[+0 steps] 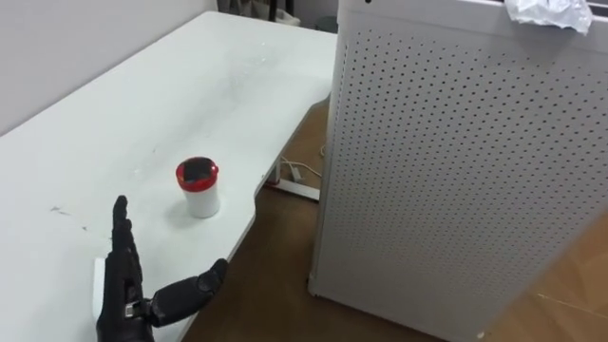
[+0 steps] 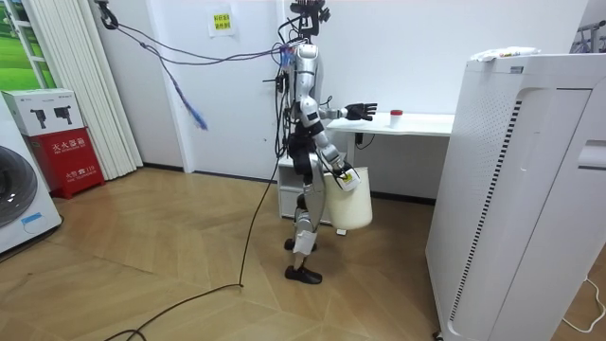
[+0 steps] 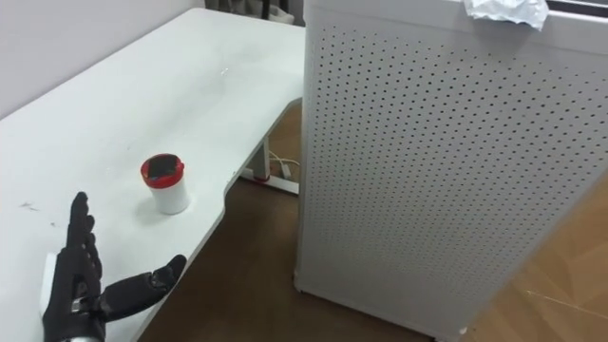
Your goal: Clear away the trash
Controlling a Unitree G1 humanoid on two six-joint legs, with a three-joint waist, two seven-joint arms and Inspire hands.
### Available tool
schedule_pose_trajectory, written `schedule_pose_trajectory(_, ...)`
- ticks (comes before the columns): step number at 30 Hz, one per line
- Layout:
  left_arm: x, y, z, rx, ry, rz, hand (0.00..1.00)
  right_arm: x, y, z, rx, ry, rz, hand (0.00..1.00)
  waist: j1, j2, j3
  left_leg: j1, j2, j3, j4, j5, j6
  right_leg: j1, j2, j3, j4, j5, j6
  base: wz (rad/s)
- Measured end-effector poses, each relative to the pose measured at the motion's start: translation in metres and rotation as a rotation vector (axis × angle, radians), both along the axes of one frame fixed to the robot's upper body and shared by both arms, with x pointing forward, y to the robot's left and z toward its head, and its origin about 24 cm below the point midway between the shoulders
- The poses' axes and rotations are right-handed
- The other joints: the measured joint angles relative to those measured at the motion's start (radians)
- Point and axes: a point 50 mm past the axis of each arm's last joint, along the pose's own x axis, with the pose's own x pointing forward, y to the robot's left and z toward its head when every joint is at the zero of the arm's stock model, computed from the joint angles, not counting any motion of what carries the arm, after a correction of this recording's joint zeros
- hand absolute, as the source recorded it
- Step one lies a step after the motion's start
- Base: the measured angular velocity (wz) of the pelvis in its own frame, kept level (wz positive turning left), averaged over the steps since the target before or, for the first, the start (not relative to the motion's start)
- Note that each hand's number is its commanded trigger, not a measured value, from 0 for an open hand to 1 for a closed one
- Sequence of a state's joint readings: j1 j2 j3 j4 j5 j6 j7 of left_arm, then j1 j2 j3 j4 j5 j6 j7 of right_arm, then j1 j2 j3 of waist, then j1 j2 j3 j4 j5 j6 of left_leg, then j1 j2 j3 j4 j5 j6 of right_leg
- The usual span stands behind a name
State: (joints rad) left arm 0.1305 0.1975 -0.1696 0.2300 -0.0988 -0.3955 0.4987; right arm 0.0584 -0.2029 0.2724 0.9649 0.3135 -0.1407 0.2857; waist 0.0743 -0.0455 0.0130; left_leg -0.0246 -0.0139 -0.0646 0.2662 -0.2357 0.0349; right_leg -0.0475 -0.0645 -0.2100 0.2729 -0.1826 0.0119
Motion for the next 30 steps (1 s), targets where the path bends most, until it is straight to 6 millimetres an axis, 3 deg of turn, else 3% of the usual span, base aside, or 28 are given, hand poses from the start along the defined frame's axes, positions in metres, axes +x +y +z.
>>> schedule_pose_trajectory(11, 0.002, 0.004, -0.005, -0.032, 0.027, 0.026, 0.00, -0.001, 0.001, -0.001, 0.000, 0.005, 0.000, 1.00, -0.015, 0.015, 0.0015, 0.015, 0.001, 0.009, -0.008, 0.000, 0.000, 0.004, 0.002, 0.013, -0.002, 0.000, 0.000, -0.03)
schedule_pose_trajectory(22, 0.025, 0.006, 0.004, -0.086, -0.007, 0.071, 0.00, -0.012, 0.004, -0.004, -0.007, 0.035, 0.017, 1.00, -0.051, 0.004, 0.0017, 0.019, 0.000, 0.011, -0.006, 0.001, 0.000, 0.007, 0.002, 0.017, 0.000, 0.000, 0.000, 0.00)
schedule_pose_trajectory(26, 0.043, 0.006, 0.017, -0.145, -0.066, 0.123, 0.00, -0.017, 0.003, -0.006, -0.008, 0.053, 0.007, 1.00, -0.064, 0.006, 0.0030, 0.018, 0.001, 0.013, -0.007, 0.001, -0.001, 0.004, 0.003, 0.018, 0.004, 0.000, 0.000, -0.01)
schedule_pose_trajectory(30, 0.047, 0.010, 0.020, -0.156, -0.075, 0.169, 0.00, -0.017, 0.003, -0.006, -0.009, 0.055, 0.006, 1.00, -0.078, 0.012, 0.0049, 0.015, 0.002, 0.030, -0.009, 0.001, -0.001, -0.009, 0.004, 0.033, 0.010, 0.000, 0.000, -0.11)
